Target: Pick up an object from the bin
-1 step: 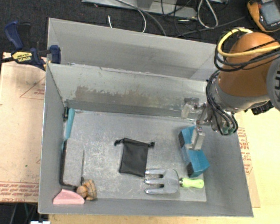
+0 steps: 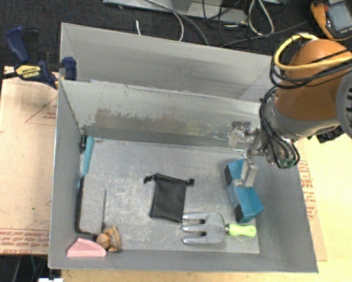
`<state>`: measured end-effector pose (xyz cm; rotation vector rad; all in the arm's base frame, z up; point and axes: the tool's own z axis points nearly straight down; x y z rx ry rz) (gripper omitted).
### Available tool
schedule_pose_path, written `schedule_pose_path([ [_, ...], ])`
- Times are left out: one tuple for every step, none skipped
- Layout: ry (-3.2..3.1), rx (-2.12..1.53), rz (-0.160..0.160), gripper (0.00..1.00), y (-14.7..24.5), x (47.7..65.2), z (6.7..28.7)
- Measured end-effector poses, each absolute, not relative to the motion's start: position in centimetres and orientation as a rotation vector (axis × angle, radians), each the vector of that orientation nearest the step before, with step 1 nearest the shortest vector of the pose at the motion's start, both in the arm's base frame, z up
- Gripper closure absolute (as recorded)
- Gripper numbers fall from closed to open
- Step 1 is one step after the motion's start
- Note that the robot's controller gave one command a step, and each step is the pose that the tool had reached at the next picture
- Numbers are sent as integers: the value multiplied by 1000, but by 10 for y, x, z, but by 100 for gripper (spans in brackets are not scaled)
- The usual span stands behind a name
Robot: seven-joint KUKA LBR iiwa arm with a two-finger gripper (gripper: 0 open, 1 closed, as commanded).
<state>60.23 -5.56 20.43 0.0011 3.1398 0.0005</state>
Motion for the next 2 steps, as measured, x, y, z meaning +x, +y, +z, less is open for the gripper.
schedule_pose_path([
  [3138, 65, 3, 0, -15, 591, 164],
  [3133, 26, -2, 0, -27, 542, 144],
])
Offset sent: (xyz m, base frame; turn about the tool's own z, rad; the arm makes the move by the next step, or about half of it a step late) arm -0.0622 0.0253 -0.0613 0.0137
